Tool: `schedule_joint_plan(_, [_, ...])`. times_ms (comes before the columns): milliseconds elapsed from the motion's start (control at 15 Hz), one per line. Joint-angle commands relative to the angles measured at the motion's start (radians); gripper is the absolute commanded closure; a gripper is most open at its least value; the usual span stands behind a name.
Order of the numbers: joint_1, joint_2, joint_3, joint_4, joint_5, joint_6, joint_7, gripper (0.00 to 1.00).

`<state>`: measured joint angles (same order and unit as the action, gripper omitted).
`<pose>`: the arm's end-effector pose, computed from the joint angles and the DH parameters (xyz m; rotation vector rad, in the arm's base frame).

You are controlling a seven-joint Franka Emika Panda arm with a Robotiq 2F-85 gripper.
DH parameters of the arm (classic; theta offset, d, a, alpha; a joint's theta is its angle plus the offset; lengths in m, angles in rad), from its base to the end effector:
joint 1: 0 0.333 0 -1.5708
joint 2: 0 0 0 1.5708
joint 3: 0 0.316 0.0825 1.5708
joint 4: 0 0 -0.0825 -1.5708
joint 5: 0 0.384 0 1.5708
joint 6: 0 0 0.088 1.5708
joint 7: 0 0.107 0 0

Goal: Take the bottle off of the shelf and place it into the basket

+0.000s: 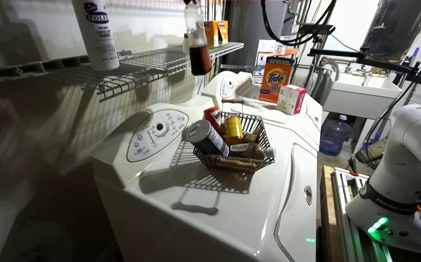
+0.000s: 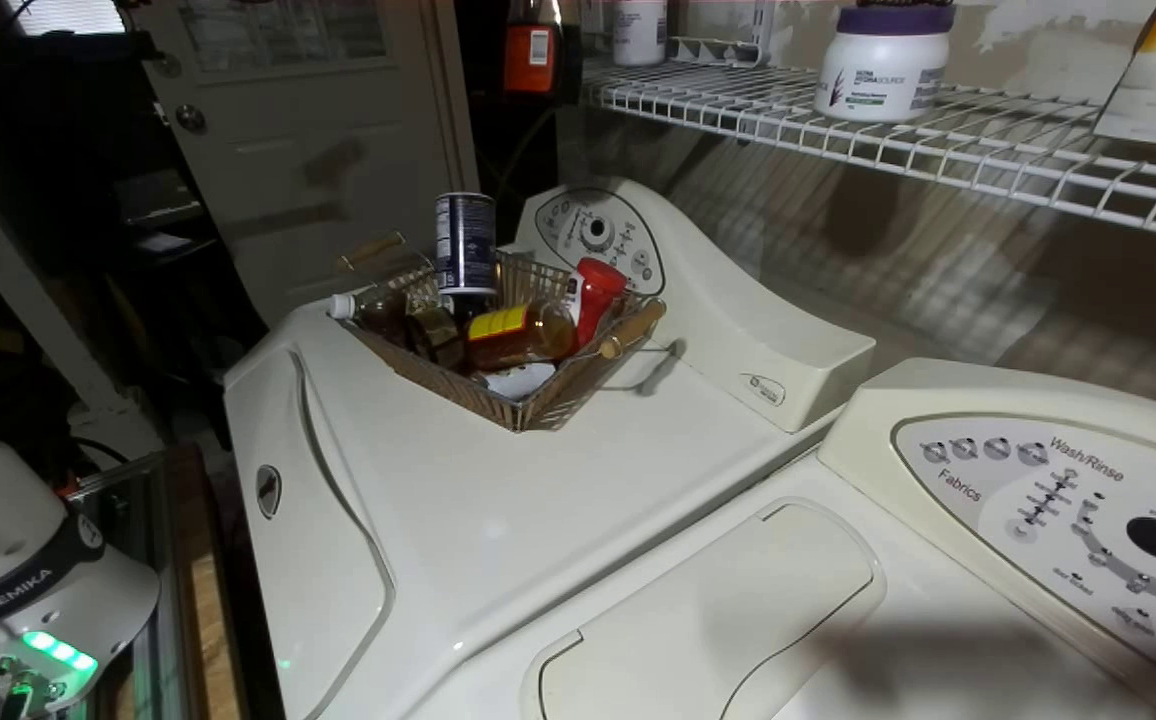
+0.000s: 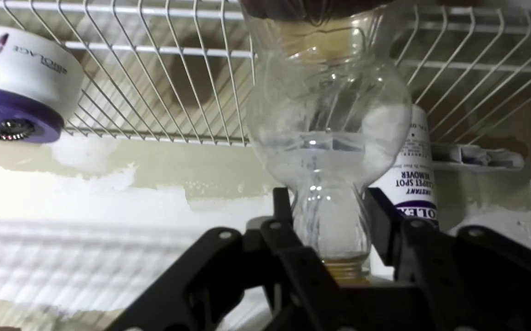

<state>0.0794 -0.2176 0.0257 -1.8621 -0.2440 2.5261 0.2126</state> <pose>0.5365 0.0608 0.7129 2.7554 0.0383 1.3330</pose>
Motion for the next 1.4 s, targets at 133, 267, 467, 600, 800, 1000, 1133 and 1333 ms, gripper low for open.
schedule_joint_plan(133, [-0.029, -0.069, 0.003, -0.118, 0.096, -0.013, -0.062, 0.81])
schedule_joint_plan(267, [-0.033, -0.064, 0.0, -0.145, 0.119, -0.004, -0.072, 0.81])
schedule_joint_plan(467, [-0.04, -0.055, 0.0, -0.183, 0.135, -0.003, -0.085, 0.81])
schedule_joint_plan(600, [-0.043, -0.052, -0.001, -0.21, 0.139, 0.0, -0.089, 0.81])
schedule_joint_plan(800, [-0.044, -0.049, -0.002, -0.251, 0.149, 0.02, -0.093, 0.81])
schedule_joint_plan(1000, [-0.041, -0.043, -0.001, -0.286, 0.166, 0.051, -0.093, 0.81])
schedule_joint_plan(1133, [-0.04, -0.038, -0.001, -0.307, 0.177, 0.073, -0.097, 0.81])
schedule_joint_plan(1333, [-0.041, -0.033, -0.002, -0.33, 0.184, 0.074, -0.108, 0.81])
